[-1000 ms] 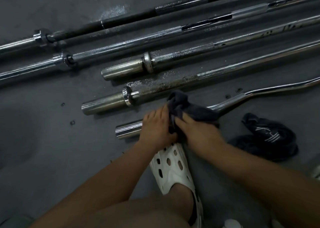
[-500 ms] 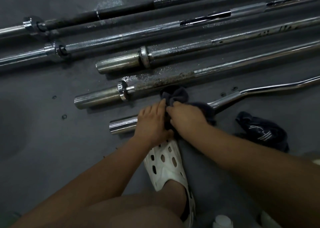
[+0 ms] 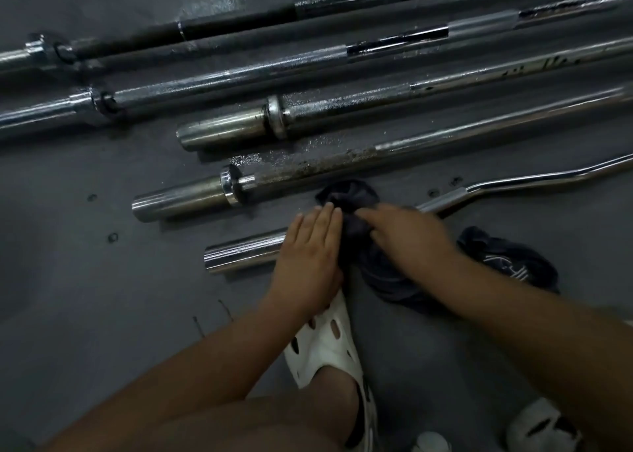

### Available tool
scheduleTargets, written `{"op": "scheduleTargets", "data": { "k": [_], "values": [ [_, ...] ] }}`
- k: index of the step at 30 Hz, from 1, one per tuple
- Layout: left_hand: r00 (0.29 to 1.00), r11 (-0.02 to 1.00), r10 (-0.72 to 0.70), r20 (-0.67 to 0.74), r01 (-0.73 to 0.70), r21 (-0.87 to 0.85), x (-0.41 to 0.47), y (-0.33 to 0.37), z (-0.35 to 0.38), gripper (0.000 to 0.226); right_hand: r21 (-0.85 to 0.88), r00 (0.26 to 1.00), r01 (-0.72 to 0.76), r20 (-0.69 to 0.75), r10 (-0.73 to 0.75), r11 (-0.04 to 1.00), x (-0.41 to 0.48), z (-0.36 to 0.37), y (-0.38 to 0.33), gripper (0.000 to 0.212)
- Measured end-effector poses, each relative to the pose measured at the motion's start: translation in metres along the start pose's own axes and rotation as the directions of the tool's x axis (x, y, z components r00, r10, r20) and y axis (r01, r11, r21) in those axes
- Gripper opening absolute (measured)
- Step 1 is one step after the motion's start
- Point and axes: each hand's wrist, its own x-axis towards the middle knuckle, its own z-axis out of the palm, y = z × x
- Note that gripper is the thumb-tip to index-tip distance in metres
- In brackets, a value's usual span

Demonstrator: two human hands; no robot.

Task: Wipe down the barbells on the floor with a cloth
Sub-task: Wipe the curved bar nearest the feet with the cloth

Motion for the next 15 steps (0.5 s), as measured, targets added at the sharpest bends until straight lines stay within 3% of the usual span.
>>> {"op": "scheduleTargets", "data": {
  "k": [3, 5, 6, 8, 10, 11, 14, 15],
  "values": [
    [0.997, 0.998, 0.06, 0.047, -0.06, 0.01, 0.002, 0.01, -0.005, 0.082, 0.156, 0.972, -0.198, -0.096, 0.215, 0.968, -0.015, 0.005, 0.048, 0.041],
    [0.995, 0.996, 0.085, 0.051, -0.085, -0.001, 0.007, 0.015, -0.005, 0.079, 0.309, 0.932, -0.269, -0.156, 0.328, 0.912, -0.022, 0.017, 0.032, 0.042],
    [0.993, 0.995, 0.102, 0.057, -0.101, -0.023, 0.009, 0.017, -0.005, 0.08, 0.334, 0.93, -0.261, -0.165, 0.329, 0.906, -0.025, 0.024, 0.018, 0.043],
    [0.986, 0.989, 0.146, 0.083, -0.142, -0.05, 0.012, 0.017, -0.004, 0.084, 0.296, 0.976, -0.107, -0.153, 0.158, 0.949, -0.035, 0.032, 0.002, 0.046],
    [0.978, 0.984, 0.177, 0.114, -0.174, -0.035, 0.011, 0.017, -0.002, 0.086, 0.179, 0.987, 0.027, -0.159, 0.002, 0.984, -0.034, 0.025, 0.025, 0.048],
    [0.977, 0.984, 0.178, 0.12, -0.176, -0.031, 0.009, 0.018, -0.001, 0.086, 0.147, 0.983, 0.008, -0.185, 0.019, 0.989, -0.03, 0.021, 0.049, 0.046],
    [0.981, 0.988, 0.155, 0.112, -0.152, -0.038, 0.007, 0.025, 0.003, 0.085, 0.328, 0.906, -0.266, -0.237, 0.352, 0.906, -0.026, 0.012, 0.082, 0.039],
    [0.982, 0.988, 0.151, 0.111, -0.147, -0.04, 0.009, 0.027, 0.004, 0.085, 0.354, 0.9, -0.285, -0.22, 0.375, 0.891, -0.024, 0.016, 0.069, 0.04]
  ]
}}
